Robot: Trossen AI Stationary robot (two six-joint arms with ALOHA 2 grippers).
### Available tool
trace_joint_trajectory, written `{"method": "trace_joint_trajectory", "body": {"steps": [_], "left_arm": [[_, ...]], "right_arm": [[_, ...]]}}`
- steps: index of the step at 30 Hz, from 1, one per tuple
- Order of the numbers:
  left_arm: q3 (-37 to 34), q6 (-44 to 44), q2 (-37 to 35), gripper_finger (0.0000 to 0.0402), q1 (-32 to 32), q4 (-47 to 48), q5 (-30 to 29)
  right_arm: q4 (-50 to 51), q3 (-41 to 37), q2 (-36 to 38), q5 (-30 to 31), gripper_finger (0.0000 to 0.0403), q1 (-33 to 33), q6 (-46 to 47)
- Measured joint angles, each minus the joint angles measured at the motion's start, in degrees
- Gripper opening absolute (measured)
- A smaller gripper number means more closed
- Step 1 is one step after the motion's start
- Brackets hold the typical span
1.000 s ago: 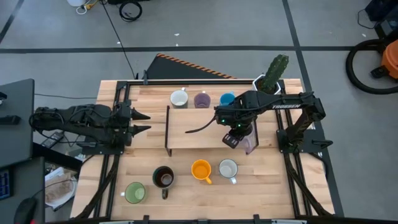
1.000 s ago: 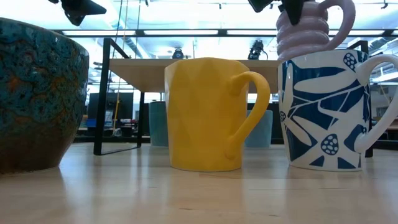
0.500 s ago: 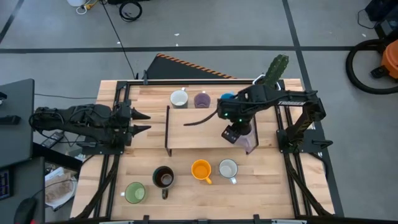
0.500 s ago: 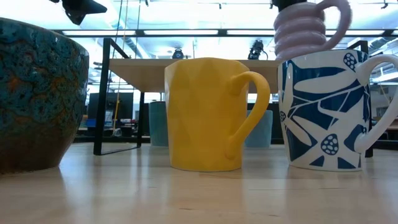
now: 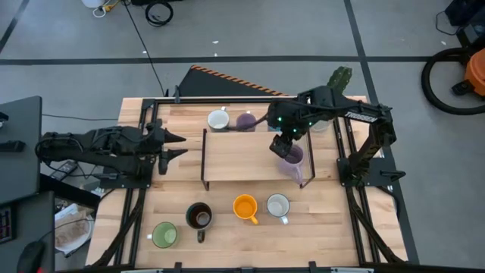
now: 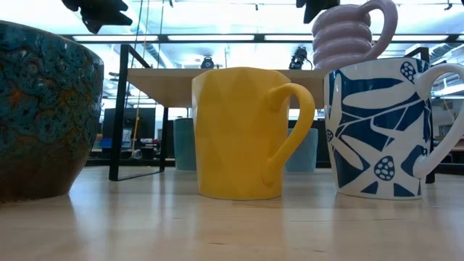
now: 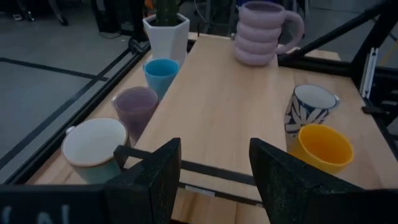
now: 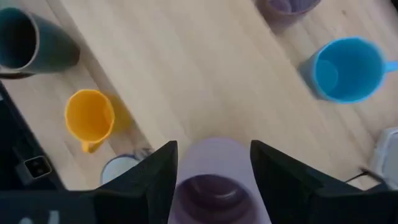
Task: Place coffee mugs
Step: Put the purple cup on the shelf
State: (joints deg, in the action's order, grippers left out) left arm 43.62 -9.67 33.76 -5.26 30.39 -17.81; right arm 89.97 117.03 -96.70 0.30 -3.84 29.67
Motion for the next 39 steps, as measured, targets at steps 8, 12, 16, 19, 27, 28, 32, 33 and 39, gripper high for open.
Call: {"method": "trace_joint_trajectory", "body": {"steps": [8, 12, 16, 19, 27, 28, 32, 33, 39], "left_arm": [[0.0, 0.9, 3.9, 0.0196, 0.5, -7.4, 0.2], [1.5, 3.2, 10.3, 0.0196, 3.8, -9.4, 3.5], [6.4, 5.4, 18.7, 0.0196, 7.0, -9.7, 8.1], [10.1, 7.5, 24.7, 0.0196, 7.5, -10.7, 10.2], [14.5, 13.6, 38.1, 0.0196, 6.9, -24.6, 17.6], [14.8, 13.7, 39.6, 0.0196, 6.9, -26.4, 18.4], [15.8, 13.1, 45.8, 0.0196, 6.9, -33.0, 19.0], [16.2, 12.8, 47.4, 0.0197, 6.9, -34.2, 19.0], [17.6, 9.5, 55.3, 0.0229, 5.6, -43.0, 18.9]], "right_arm": [[0.0, 0.0, 0.5, 2.4, 0.0202, -7.0, -7.6], [0.0, -0.3, 0.5, 2.7, 0.0197, -11.7, -11.7], [0.1, -1.7, 0.4, 0.7, 0.0192, -15.2, -14.5], [0.1, -1.7, 0.5, 0.2, 0.0190, -17.0, -16.7], [-1.8, -1.7, 0.5, -0.6, 0.0189, -21.1, -25.1], [-2.1, -1.7, 0.5, -1.6, 0.0189, -21.8, -26.5], [-2.6, -1.7, 0.5, -4.2, 0.0189, -25.0, -30.0], [-2.6, -1.7, 0.5, -4.7, 0.0189, -25.7, -30.4], [-2.6, -1.7, 0.4, -5.0, 0.0189, -28.7, -31.4]]}}
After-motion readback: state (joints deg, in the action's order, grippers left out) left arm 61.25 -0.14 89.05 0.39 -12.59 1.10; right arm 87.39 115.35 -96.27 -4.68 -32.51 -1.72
